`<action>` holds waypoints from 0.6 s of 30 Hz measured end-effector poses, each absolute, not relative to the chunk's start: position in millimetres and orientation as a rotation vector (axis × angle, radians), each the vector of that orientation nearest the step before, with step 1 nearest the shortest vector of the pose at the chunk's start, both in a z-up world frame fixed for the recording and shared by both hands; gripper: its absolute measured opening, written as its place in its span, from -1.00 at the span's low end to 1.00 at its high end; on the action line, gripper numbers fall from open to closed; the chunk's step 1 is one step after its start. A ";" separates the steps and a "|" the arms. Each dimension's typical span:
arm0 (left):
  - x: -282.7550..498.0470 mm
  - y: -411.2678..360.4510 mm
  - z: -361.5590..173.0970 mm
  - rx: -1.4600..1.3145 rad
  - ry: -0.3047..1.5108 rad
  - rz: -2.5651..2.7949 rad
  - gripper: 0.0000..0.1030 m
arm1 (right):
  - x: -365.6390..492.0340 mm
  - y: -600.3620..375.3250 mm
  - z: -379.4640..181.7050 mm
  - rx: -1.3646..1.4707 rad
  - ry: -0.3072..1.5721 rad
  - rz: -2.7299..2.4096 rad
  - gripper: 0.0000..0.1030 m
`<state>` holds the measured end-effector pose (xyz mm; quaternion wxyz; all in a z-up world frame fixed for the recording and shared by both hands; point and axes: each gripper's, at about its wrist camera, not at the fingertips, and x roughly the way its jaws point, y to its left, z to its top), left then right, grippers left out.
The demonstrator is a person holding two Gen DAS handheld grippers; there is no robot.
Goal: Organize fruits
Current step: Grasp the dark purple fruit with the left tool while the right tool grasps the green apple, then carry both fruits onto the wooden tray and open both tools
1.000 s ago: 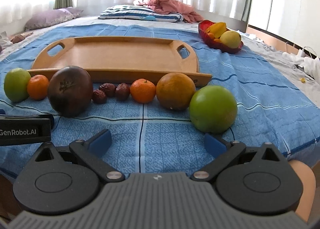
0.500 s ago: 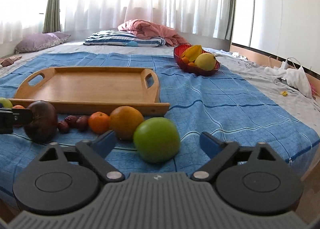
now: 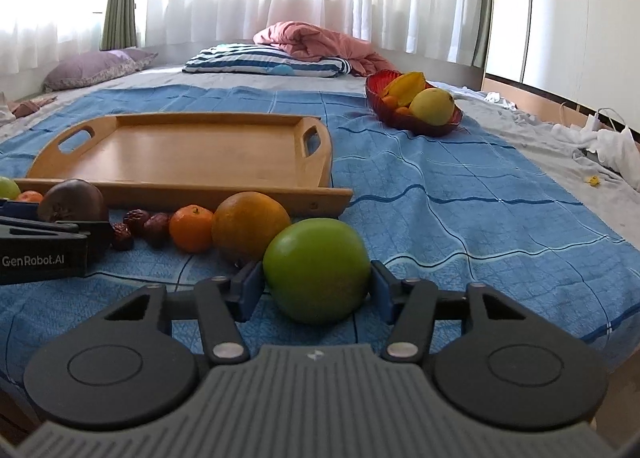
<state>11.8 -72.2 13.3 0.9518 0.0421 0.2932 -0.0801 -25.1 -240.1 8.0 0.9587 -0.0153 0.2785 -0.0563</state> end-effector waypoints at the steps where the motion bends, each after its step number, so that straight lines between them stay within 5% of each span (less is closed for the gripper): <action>1: 11.1 -71.8 15.5 0.084 0.594 -0.163 0.18 | -26.2 -242.5 9.5 -0.010 0.560 -0.107 0.14; 18: 79.7 -19.3 78.9 0.028 0.578 -0.102 0.17 | 41.6 -275.4 66.6 0.175 0.537 0.055 0.14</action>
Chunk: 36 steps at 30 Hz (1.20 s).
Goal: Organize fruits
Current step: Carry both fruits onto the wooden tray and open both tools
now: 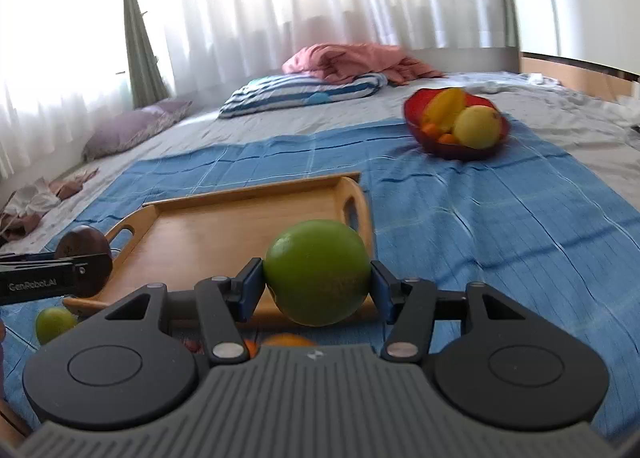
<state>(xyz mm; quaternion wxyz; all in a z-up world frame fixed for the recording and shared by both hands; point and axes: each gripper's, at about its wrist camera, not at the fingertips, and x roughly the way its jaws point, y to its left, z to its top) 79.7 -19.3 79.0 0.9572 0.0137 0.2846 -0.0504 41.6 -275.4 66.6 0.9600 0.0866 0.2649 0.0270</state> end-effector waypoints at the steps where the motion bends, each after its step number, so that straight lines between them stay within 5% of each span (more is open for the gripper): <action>1: 87.1 -15.3 78.5 0.021 0.591 -0.094 0.17 | 50.0 -273.2 67.3 0.162 0.546 0.061 0.14; 13: 139.5 14.7 48.8 0.002 0.727 -0.013 0.17 | 126.3 -253.9 41.8 0.124 0.748 0.114 0.14; 36: 143.1 9.5 32.6 0.048 0.746 0.000 0.19 | 126.5 -251.1 31.4 0.116 0.763 0.111 0.18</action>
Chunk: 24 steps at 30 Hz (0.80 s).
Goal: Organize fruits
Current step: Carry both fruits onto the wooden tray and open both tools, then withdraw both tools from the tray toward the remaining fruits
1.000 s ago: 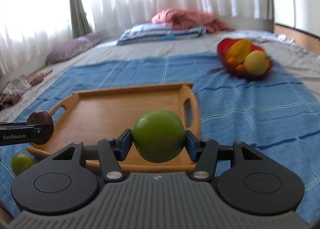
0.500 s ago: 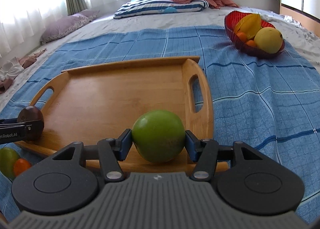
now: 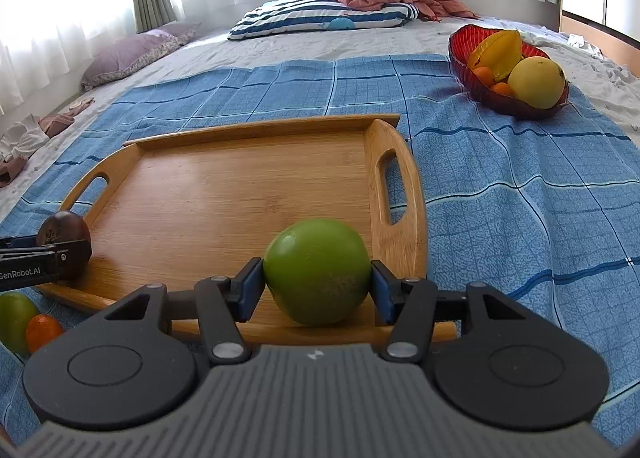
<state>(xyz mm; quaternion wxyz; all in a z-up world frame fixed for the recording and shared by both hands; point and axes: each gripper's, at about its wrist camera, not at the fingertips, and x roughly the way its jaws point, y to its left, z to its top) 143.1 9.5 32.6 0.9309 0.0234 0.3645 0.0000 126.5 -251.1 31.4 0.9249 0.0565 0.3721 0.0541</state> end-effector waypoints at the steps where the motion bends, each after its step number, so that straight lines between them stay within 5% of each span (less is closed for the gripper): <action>1: 142.6 8.9 32.7 0.051 0.746 0.000 0.19 | 126.5 -251.1 31.4 0.117 0.763 0.110 0.25; 4: 141.0 9.0 34.7 0.045 0.735 0.003 0.35 | 126.7 -251.5 31.0 0.125 0.762 0.107 0.41; 6: 136.0 8.6 38.5 0.037 0.707 0.004 0.64 | 125.9 -252.4 31.2 0.135 0.752 0.113 0.51; 11: 123.4 7.6 44.2 0.059 0.672 -0.012 0.83 | 116.5 -249.0 35.9 0.123 0.710 0.120 0.74; 24: 63.4 11.8 47.2 0.069 0.564 -0.071 0.99 | 67.0 -239.1 41.0 0.083 0.545 0.131 1.00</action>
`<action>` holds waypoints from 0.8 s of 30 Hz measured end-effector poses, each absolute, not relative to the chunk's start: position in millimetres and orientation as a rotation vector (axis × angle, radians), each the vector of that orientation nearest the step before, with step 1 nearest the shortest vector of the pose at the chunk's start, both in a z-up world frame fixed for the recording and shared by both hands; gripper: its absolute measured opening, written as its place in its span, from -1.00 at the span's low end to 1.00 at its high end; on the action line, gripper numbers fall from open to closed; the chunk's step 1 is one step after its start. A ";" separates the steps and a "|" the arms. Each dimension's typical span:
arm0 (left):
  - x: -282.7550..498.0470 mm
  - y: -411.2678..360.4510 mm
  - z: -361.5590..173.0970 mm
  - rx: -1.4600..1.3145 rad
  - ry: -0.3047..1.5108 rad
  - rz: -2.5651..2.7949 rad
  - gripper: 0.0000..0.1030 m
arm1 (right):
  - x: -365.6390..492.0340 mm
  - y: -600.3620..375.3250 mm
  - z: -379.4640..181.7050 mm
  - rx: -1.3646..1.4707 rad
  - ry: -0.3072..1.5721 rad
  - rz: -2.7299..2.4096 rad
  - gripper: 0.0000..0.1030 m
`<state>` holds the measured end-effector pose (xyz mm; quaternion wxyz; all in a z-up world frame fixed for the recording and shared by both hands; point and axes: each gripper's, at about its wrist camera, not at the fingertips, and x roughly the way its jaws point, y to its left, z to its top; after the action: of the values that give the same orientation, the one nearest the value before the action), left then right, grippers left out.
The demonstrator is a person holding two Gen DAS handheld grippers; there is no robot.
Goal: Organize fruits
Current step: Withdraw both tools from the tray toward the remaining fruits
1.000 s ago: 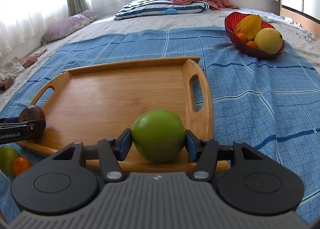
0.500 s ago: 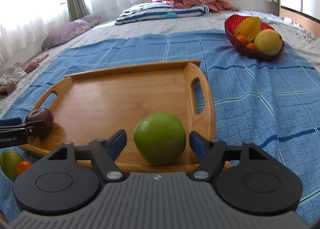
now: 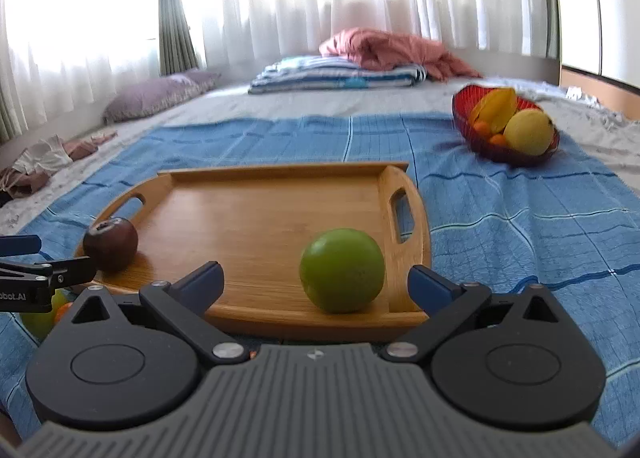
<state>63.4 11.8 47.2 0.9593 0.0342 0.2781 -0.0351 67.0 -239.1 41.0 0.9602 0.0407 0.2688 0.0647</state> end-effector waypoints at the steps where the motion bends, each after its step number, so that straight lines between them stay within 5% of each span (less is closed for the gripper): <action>1: 58.9 12.4 47.0 0.065 0.557 -0.071 0.99 | 63.0 -238.8 40.5 0.080 0.533 0.128 1.00; 16: 17.9 14.8 34.0 0.051 0.552 -0.066 0.98 | 2.1 -233.0 11.4 0.025 0.380 -0.007 1.00; 24: -4.1 12.1 40.0 0.008 0.556 -0.112 0.33 | -12.7 -232.5 4.7 0.020 0.402 -0.006 0.86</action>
<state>-4.1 12.1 40.0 0.9601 0.0039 0.2742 -0.0553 -12.7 -232.5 4.7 0.9798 0.0098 0.1996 -0.0029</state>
